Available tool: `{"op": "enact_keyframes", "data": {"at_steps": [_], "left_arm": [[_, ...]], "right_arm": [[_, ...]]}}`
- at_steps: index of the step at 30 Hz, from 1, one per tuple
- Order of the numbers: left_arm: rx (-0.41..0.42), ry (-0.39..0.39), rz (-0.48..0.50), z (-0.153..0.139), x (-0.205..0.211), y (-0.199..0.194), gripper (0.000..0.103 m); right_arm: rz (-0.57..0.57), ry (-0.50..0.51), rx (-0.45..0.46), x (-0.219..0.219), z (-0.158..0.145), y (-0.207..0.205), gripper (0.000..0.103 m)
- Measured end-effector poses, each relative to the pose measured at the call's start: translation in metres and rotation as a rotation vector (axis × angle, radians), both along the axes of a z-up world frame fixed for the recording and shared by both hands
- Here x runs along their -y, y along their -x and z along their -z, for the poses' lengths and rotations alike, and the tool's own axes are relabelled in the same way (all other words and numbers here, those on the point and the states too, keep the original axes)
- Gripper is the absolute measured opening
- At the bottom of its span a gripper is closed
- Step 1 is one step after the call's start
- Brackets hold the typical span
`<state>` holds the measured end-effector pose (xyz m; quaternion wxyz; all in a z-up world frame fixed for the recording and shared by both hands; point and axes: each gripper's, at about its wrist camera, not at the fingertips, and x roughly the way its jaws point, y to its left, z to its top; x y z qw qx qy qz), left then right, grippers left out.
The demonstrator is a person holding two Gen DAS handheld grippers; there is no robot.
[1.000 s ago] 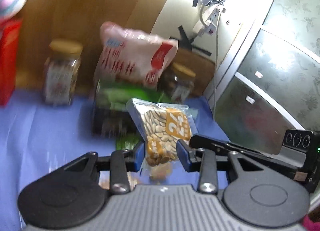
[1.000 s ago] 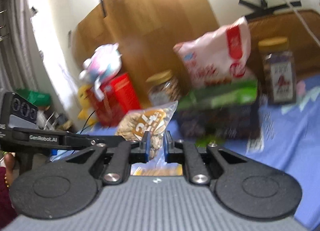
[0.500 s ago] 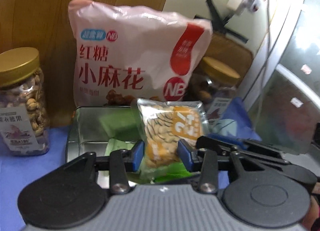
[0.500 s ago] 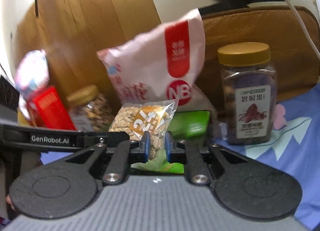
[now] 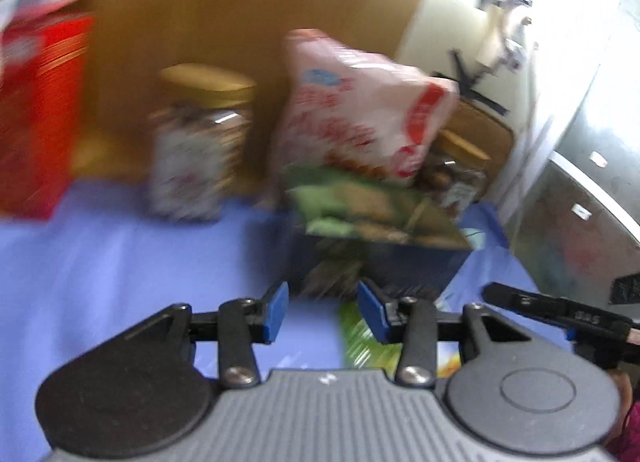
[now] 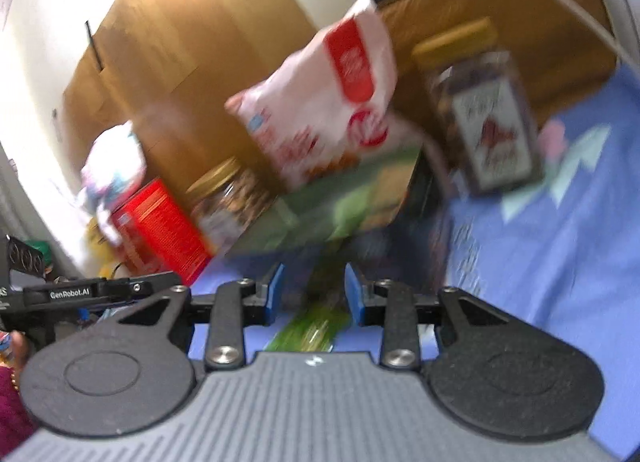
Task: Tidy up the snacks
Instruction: 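Carry the sunflower-seed bag into the tin and release it, then move the left tool to the pink candy box and grasp it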
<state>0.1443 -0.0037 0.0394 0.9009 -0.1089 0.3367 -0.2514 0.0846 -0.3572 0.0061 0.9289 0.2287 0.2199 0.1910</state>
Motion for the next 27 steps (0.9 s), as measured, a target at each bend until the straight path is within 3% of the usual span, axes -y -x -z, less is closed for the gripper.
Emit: {"op": "enact_keyframes", "data": {"at_steps": [6,10,14,17,20,27], "left_arm": [[-0.096,0.037,-0.189,0.028,-0.081,0.053,0.040],[-0.117,0.080,-0.251,0.038,-0.114,0.070,0.040],[-0.114,0.109,-0.257,0.042,-0.120,0.074,0.040],[-0.095,0.078,-0.248,0.043,-0.111,0.070,0.040],[-0.073,0.048,-0.233,0.045,-0.102,0.066,0.040],[-0.058,-0.005,-0.186,0.050,-0.080,0.053,0.042]], "right_arm": [[-0.135,-0.020,-0.009,-0.046,0.001,0.038,0.038],[-0.286,0.050,-0.025,-0.096,-0.004,0.053,0.039],[-0.421,0.160,-0.074,-0.148,0.003,0.060,0.039],[-0.415,0.244,-0.113,-0.170,0.012,0.056,0.039],[-0.321,0.393,-0.097,-0.183,0.017,0.053,0.038],[-0.293,0.480,-0.062,-0.200,0.022,0.048,0.041]]}}
